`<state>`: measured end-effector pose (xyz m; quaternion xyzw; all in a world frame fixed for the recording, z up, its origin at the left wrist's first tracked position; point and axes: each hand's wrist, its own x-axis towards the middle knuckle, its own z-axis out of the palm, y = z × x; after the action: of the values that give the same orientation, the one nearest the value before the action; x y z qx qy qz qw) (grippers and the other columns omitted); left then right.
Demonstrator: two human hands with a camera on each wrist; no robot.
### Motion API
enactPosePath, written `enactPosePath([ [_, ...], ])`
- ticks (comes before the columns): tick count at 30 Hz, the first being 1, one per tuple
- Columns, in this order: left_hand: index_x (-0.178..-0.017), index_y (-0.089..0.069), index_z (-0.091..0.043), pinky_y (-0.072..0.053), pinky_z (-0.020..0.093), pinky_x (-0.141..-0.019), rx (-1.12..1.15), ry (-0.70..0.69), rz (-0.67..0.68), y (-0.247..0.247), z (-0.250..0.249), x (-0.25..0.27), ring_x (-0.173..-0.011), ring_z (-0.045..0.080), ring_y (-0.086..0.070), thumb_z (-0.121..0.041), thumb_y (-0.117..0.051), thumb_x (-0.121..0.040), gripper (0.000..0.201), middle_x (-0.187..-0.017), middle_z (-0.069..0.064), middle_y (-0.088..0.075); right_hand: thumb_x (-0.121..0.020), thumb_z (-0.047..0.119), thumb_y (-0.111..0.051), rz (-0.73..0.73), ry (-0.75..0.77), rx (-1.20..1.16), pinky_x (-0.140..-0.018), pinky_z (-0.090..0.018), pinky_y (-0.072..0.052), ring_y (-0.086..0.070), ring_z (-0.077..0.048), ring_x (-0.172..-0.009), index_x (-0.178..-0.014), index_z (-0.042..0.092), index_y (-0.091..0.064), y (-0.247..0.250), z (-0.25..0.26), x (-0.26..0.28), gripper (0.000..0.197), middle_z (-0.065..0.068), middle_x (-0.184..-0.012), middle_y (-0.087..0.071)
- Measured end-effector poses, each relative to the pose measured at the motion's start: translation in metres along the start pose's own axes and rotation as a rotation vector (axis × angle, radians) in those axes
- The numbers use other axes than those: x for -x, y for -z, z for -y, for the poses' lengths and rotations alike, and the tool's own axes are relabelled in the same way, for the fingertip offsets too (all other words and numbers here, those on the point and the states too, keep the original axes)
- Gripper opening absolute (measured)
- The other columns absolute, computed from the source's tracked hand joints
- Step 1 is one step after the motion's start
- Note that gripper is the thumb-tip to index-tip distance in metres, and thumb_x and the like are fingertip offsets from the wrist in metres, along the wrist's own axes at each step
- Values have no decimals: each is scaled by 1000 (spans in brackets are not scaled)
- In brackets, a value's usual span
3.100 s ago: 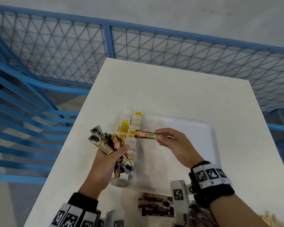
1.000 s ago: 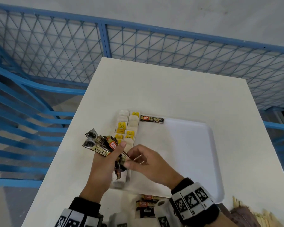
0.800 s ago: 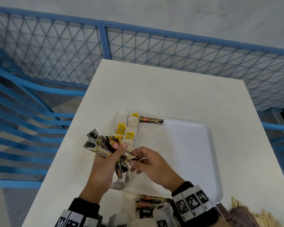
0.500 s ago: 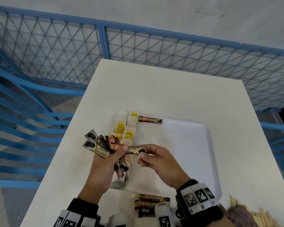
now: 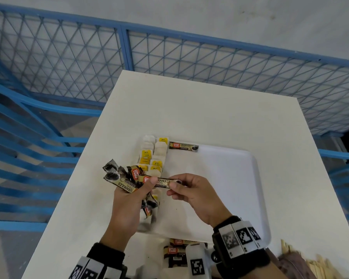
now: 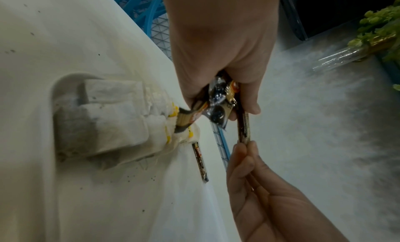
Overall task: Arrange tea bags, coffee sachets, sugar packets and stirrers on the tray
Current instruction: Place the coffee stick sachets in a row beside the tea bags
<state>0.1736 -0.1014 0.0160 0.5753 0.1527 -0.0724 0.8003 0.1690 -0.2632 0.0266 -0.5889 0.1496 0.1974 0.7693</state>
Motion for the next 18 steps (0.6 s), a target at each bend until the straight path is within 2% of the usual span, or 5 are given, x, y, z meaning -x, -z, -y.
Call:
enactPosePath([
  [3, -83, -70, -12, -55, 27, -59, 47, 9, -30, 4, 1, -3, -66, 18, -69, -32, -83, -62, 32, -77, 6, -73, -87, -3, -56, -16, 3, -16, -67, -17, -54, -67, -11, -69, -96, 6, -66, 7, 0, -2, 16, -8, -76, -68],
  [5, -74, -65, -10, -53, 25, -50, 86, 33, -71, 8, 0, -6, -56, 16, -64, -12, -69, -79, 7, -64, 3, -68, -88, -5, -54, -52, 7, -40, -69, -17, -54, -67, -12, -70, -97, 5, -66, 16, 1, -4, 18, -10, -78, -68],
  [6, -72, -62, -10, -52, 24, -49, 82, 33, -95, 10, 1, -9, -53, 14, -62, -5, -64, -84, 13, -59, 2, -65, -88, -5, -53, -71, 11, -49, -69, -17, -54, -67, -12, -71, -99, 5, -66, 22, 2, -6, 19, -10, -79, -69],
  [12, -73, -59, -9, -49, 23, -43, 35, 42, -64, 13, -3, -11, -49, 8, -58, -7, -62, -84, 12, -54, -1, -61, -89, -4, -53, -250, 41, 40, -68, -16, -55, -66, -14, -71, -111, 0, -61, 50, 5, -31, 24, -12, -88, -66],
  [18, -71, -66, -18, -49, 34, -59, -37, 61, -25, 18, 2, -10, -61, 16, -59, -27, -70, -69, 11, -65, 5, -64, -78, 5, -72, -478, 14, 209, -53, -17, -49, -61, -15, -62, -86, 11, -54, 59, 8, -75, 21, -8, -79, -65],
])
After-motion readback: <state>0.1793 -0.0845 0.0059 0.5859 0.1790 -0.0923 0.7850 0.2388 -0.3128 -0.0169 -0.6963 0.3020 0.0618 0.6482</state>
